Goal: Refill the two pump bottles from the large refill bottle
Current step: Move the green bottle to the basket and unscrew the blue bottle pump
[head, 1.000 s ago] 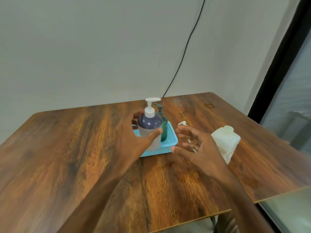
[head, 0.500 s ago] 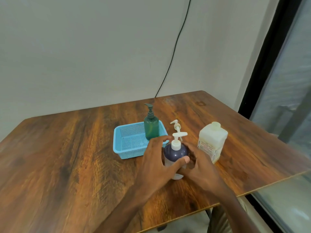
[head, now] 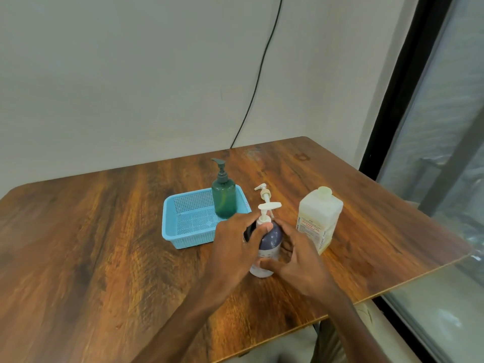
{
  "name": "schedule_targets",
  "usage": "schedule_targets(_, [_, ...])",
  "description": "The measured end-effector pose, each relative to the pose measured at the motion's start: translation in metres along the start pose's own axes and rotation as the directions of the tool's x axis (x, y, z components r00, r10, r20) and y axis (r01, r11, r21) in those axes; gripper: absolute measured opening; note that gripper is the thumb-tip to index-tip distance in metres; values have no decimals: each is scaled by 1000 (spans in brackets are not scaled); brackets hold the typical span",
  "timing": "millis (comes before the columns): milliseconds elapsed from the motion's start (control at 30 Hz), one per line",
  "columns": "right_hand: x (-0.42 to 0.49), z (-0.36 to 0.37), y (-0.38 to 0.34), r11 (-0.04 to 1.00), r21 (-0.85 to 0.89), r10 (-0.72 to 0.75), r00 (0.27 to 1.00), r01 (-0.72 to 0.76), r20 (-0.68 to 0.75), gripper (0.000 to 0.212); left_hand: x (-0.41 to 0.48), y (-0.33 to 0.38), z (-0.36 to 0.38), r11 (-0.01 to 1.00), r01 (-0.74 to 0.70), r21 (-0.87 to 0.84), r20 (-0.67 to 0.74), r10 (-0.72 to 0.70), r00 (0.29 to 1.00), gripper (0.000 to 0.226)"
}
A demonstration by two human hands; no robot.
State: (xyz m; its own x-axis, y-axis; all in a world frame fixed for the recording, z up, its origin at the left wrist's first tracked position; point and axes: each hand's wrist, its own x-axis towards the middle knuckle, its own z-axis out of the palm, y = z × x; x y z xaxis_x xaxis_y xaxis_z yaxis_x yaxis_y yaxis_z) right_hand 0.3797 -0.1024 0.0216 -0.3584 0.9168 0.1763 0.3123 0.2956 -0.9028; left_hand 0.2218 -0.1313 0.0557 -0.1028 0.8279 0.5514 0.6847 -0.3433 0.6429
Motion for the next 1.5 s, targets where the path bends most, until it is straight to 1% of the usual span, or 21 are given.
schedule_targets(67, [-1,0,-2,1000,0,-6,1000,6,-3,77,-4,2,4,1000,6,23,-43,-5,999,9])
schedule_targets(200, [-2,0,-7,1000,2,-9,1000,9,-12,73,-6,6,12,996,46,73,-101,-39,994,18])
schedule_targets(300, [-4,1,-10,1000,7,-19,1000,19,-22,70,-7,10,13,991,72,113,-114,-59,992,27])
schedule_targets(367, [-4,1,-11,999,18,-28,999,29,-28,68,-9,13,14,989,94,111,-120,-81,990,31])
schedule_targets(500, [-6,1,-9,998,44,-36,999,37,-17,68,-10,17,17,988,104,111,-149,-87,985,30])
schedule_targets(633, [-5,2,-8,999,31,-40,999,40,-26,72,-13,19,25,980,177,91,-181,-159,971,37])
schedule_targets(733, [-5,3,-7,999,17,-36,999,37,-32,70,-15,21,33,975,194,105,-217,-168,961,33])
schedule_targets(833, [-7,3,-7,998,24,-49,998,50,-31,64,-16,25,39,966,213,144,-289,-165,943,31])
schedule_targets(900, [-9,4,-7,997,33,-66,997,67,-43,66,-17,24,40,962,222,159,-334,-160,929,34])
schedule_targets(933, [-10,5,-7,996,43,-77,996,79,-54,68,-16,23,40,965,222,138,-352,-162,922,34])
schedule_targets(967, [-11,7,-6,995,50,-83,994,86,-67,70,-15,21,40,967,232,104,-373,-178,911,35])
schedule_targets(1033, [-13,9,-5,994,52,-95,992,99,-81,72,-8,20,38,956,292,33,-408,-254,877,38])
schedule_targets(1100, [-13,10,-4,993,55,-99,991,104,-84,76,0,24,36,931,361,57,-421,-306,854,43])
schedule_targets(1133, [-13,10,-5,993,50,-99,992,103,-78,78,4,27,36,916,391,88,-417,-322,850,45])
schedule_targets(1200, [-11,9,-4,994,27,-102,992,104,-77,73,11,28,39,891,441,108,-393,-369,842,48])
schedule_targets(1267, [-11,9,-2,993,17,-111,990,113,-84,68,19,22,47,883,468,47,-324,-429,843,46])
schedule_targets(1333, [-11,8,-2,992,18,-120,989,122,-90,69,24,18,55,880,470,-64,-219,-472,854,43])
schedule_targets(1400, [-11,7,-3,990,24,-138,986,140,-93,75,23,16,57,893,442,-83,-152,-450,880,41])
schedule_targets(1500, [-11,7,-5,987,57,-145,986,150,-81,81,6,11,52,943,317,-99,-78,-325,943,29])
